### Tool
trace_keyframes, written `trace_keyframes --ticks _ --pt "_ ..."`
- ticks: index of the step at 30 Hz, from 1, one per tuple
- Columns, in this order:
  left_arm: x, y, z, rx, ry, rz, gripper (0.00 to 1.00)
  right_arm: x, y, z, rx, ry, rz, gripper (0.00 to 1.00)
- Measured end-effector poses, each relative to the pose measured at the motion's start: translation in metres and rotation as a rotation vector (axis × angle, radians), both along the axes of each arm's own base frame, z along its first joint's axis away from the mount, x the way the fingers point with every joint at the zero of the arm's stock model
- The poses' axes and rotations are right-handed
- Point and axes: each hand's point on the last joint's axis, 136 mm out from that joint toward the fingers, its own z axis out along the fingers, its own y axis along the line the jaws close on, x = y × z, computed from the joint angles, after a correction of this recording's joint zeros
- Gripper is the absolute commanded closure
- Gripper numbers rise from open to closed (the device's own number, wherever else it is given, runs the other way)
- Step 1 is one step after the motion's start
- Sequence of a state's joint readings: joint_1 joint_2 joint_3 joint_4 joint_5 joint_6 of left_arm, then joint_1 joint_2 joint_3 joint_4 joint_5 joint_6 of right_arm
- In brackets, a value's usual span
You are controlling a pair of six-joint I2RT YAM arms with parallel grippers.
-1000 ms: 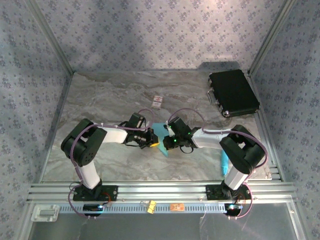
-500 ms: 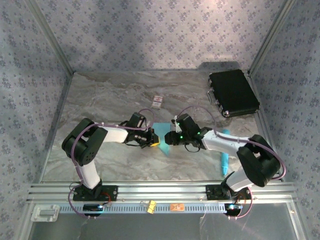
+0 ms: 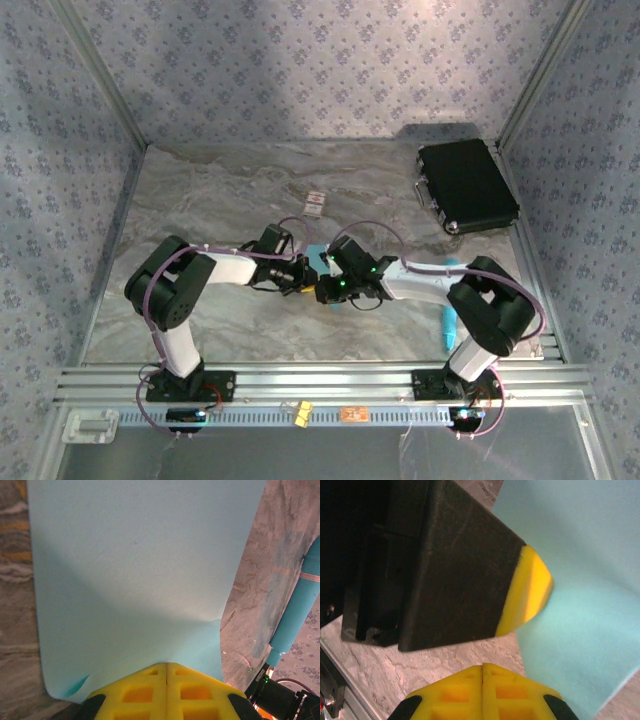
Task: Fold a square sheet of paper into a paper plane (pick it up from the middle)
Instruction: Third fold the triangle at the center of the table.
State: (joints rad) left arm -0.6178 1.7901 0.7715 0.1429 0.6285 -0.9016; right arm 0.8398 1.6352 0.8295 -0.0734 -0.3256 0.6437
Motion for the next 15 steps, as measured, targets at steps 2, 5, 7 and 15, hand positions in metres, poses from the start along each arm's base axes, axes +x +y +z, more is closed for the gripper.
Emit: trace_keyframes --ticks 2,5,7,15 --pt "0.0 0.0 0.0 0.0 0.0 -0.002 0.97 0.001 0.002 -0.004 -0.014 0.004 -0.001 0.94" --pt "0.0 -0.001 0.0 -0.002 0.001 -0.004 0.97 0.001 -0.001 -0.011 -0.039 0.013 -0.006 0.94" --pt "0.001 -0.001 0.0 -0.002 0.001 -0.004 0.97 0.001 -0.003 -0.014 -0.052 0.02 -0.009 0.94" --pt "0.0 -0.001 0.0 -0.001 0.002 -0.004 0.97 -0.003 -0.01 -0.023 -0.072 0.038 -0.018 0.94"
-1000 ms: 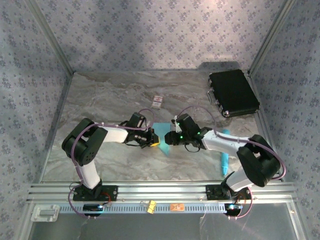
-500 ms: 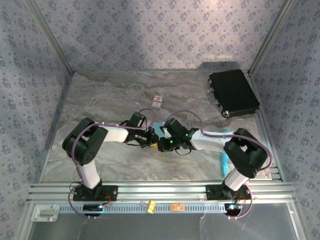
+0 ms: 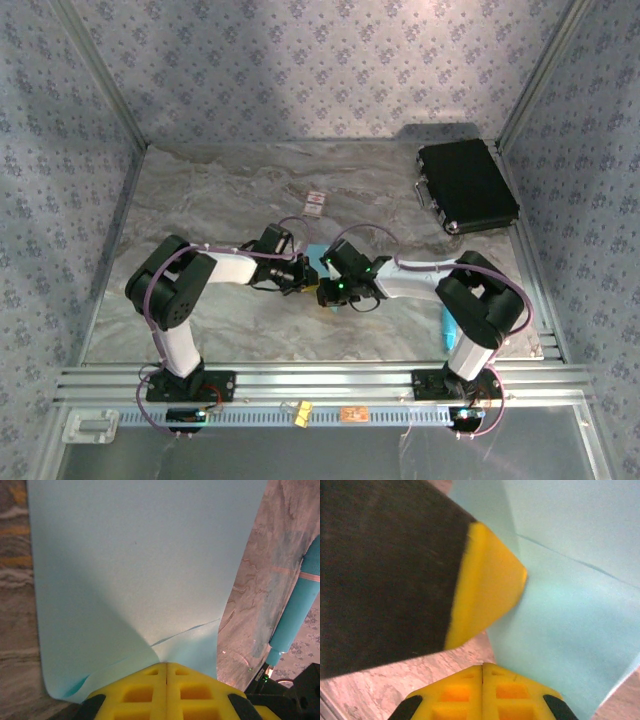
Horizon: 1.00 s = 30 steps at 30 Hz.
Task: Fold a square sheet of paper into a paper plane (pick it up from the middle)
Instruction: Third fold the triangle at the center of the table.
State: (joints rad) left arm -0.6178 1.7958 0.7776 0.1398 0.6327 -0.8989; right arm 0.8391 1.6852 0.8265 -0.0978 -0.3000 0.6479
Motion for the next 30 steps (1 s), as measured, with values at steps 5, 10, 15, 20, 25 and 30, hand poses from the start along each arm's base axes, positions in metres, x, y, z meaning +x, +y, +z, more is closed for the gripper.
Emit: trace_keyframes --ticks 5,10,15,20,25,30 --pt "0.001 -0.001 0.0 -0.001 0.004 -0.002 0.97 0.0 -0.003 -0.002 0.009 0.008 -0.013 0.94" --pt "0.001 -0.001 0.0 0.0 -0.001 -0.007 0.98 -0.001 -0.003 -0.003 0.038 0.013 -0.027 0.94" --pt "0.001 -0.001 0.0 0.002 0.0 -0.008 0.99 -0.002 -0.004 -0.003 0.06 0.013 -0.041 0.94" --pt "0.003 -0.003 -0.001 0.004 0.003 -0.015 0.99 -0.006 -0.01 -0.002 0.069 0.015 -0.055 0.93" --pt "0.003 -0.004 -0.001 0.004 0.006 -0.018 1.0 -0.013 -0.019 -0.003 0.073 0.027 -0.063 0.93" --pt "0.003 -0.004 -0.001 0.005 0.007 -0.018 1.0 -0.021 -0.026 -0.004 0.085 0.037 -0.069 0.92"
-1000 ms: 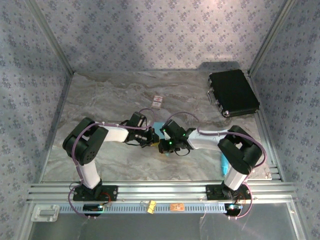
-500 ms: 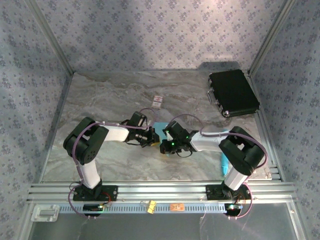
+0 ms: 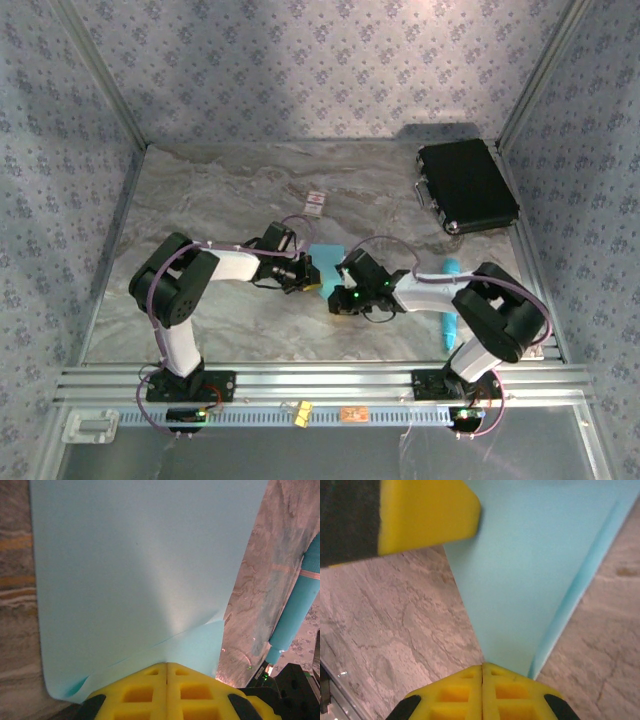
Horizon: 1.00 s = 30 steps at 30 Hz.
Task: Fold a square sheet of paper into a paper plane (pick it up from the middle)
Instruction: Third fold the triangle at the center of the table.
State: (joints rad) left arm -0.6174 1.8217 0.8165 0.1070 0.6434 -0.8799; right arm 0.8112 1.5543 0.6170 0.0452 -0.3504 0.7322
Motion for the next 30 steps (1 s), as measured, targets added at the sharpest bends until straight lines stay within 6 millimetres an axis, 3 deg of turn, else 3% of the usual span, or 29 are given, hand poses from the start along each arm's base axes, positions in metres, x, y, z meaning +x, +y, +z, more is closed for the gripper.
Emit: trace_keyframes --ticks 10,15,18,25,30 --pt "0.0 0.0 0.0 0.001 0.001 0.0 1.0 -0.015 -0.016 0.008 0.035 0.041 -0.05 0.92" --pt "0.0 0.0 0.0 0.001 0.0 0.0 1.0 0.005 -0.009 0.044 0.091 -0.006 -0.094 0.94" --pt "0.0 0.0 0.0 0.001 0.0 -0.001 1.0 0.023 0.003 0.053 0.102 -0.018 -0.105 0.94" --pt "0.0 0.0 0.0 0.001 -0.003 -0.005 0.99 0.03 0.009 0.022 0.033 0.048 -0.107 0.94" --pt "0.0 0.0 0.0 0.003 -0.007 -0.009 0.98 0.027 0.011 0.018 0.009 0.057 -0.097 0.94"
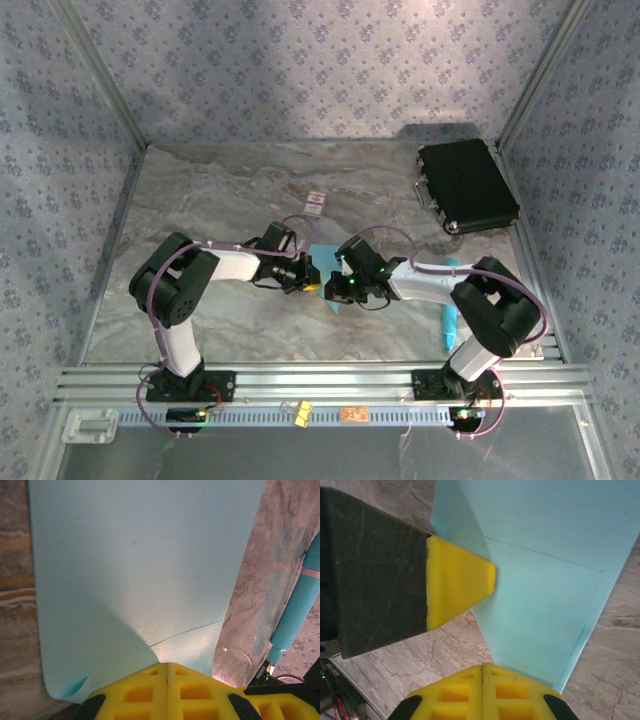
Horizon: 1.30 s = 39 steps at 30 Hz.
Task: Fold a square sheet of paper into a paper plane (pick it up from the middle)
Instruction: Third fold the triangle at the center of the table.
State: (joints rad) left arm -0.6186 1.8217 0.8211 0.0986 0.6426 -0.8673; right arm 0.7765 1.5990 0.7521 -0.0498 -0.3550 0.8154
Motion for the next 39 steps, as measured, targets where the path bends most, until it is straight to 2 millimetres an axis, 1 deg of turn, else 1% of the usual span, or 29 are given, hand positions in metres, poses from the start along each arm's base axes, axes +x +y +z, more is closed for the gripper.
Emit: trace_keyframes --ticks 3,5,9,11,14,16,18,22,26,27,33,39 --pt "0.0 0.0 0.0 0.005 -0.004 -0.009 0.95 -0.002 -0.006 -0.008 -0.031 0.013 -0.009 0.95" --pt "0.0 -0.001 0.001 0.011 -0.007 -0.016 0.92 -0.009 -0.015 -0.019 -0.06 0.035 -0.022 0.96" --pt "0.002 0.0 0.006 0.032 -0.021 -0.026 0.87 -0.009 -0.016 -0.021 -0.037 0.026 -0.038 0.97" --pt "0.006 0.0 0.017 0.034 -0.05 -0.025 0.87 -0.009 -0.016 -0.02 -0.031 0.023 -0.044 0.98" --pt "0.008 -0.001 0.034 0.021 -0.089 -0.025 0.89 -0.009 -0.016 -0.02 -0.028 0.021 -0.048 0.98" --pt "0.008 -0.001 0.039 0.013 -0.102 -0.024 0.9 -0.008 -0.016 -0.02 -0.027 0.02 -0.048 0.98" --pt "0.005 -0.002 0.036 0.008 -0.099 -0.029 0.91 -0.009 -0.016 -0.02 -0.027 0.019 -0.048 0.98" --pt "-0.01 -0.007 0.022 0.019 -0.055 -0.055 0.93 -0.008 -0.016 -0.02 -0.03 0.017 -0.05 0.98" --pt "-0.018 -0.008 0.005 0.049 -0.019 -0.071 0.94 -0.008 -0.016 -0.02 -0.031 0.015 -0.05 0.98" --pt "-0.018 -0.006 0.0 0.06 -0.009 -0.068 0.95 -0.008 -0.016 -0.02 -0.031 0.015 -0.05 0.99" --pt "-0.011 -0.001 -0.001 0.046 0.013 -0.051 0.95 -0.007 -0.016 -0.02 -0.035 0.001 -0.049 1.0" --pt "0.004 0.011 0.0 0.061 0.023 -0.009 0.95 -0.006 -0.016 -0.021 -0.037 -0.006 -0.047 1.0"
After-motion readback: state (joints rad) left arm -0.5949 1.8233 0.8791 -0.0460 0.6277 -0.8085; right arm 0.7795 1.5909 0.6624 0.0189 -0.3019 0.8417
